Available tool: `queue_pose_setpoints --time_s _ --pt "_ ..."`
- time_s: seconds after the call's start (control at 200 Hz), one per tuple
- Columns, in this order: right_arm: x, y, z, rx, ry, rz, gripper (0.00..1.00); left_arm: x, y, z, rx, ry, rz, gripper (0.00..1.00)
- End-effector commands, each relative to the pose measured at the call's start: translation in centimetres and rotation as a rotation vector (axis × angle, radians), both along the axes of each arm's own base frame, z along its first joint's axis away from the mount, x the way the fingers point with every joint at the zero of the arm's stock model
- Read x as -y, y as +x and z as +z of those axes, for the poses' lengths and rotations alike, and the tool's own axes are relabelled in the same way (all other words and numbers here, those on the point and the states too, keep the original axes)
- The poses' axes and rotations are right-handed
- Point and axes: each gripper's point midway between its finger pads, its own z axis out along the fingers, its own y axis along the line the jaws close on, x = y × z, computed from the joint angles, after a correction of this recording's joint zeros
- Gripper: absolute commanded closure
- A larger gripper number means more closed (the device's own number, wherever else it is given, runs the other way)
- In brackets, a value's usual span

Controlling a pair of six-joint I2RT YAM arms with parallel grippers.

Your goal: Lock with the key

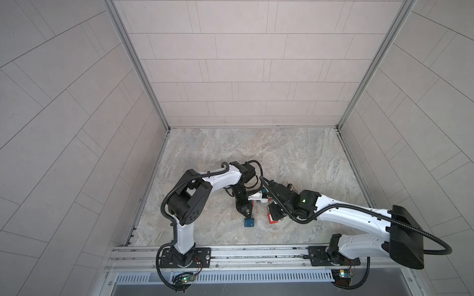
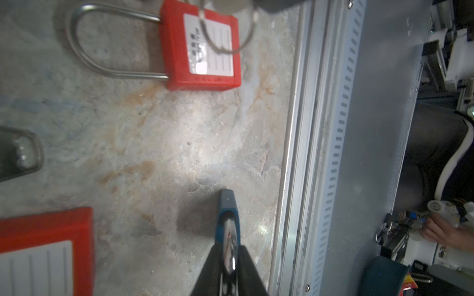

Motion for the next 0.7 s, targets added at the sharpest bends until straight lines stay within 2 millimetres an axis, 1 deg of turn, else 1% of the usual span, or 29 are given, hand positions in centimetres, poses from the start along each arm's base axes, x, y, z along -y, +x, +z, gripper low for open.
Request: queue_pose_setpoints --time_s 0.0,0.06,0.095,0.155,0.17,0.205,0.3,0.51,0.605,0.696 --pt "0.1 -0.8 -0.1 -0.013 0.011 0.012 1.00 0.7 1.2 0.0 0.053 -0.008 0.034 0.67" --pt "-0.2 -1.3 -0.3 -0.027 0.013 0.016 1.00 0.8 1.7 0.2 0.074 -0.016 0.048 0.63" --pt "-0.4 -1.5 -0.4 -0.034 0.013 0.019 1.00 0.9 2.2 0.3 0.098 -0.021 0.069 0.58" --pt "-0.6 -1.9 -0.6 -0.045 0.010 0.021 1.00 0.8 3.1 0.7 0.132 -0.035 0.101 0.52" --pt "-0.7 -1.9 -0.8 -0.048 0.008 0.021 1.00 0.8 3.4 0.9 0.140 -0.037 0.113 0.47" --pt "-0.8 -2.0 -0.9 -0.054 0.004 0.022 1.00 0.6 4.0 1.1 0.153 -0.042 0.149 0.43" --pt "-1.2 -1.9 -1.1 -0.066 -0.002 0.023 1.00 -0.3 6.0 2.1 0.186 -0.071 0.254 0.42" --pt "-2.7 -2.0 -2.4 -0.161 -0.053 0.019 1.00 -3.9 11.0 4.8 0.280 -0.124 0.538 0.42" --pt "-3.4 -2.1 -3.0 -0.201 -0.064 0.014 1.00 -5.3 12.2 6.0 0.302 -0.165 0.641 0.42" --pt "-3.9 -2.2 -3.2 -0.227 -0.080 0.025 1.00 -6.2 12.5 6.7 0.320 -0.183 0.690 0.42"
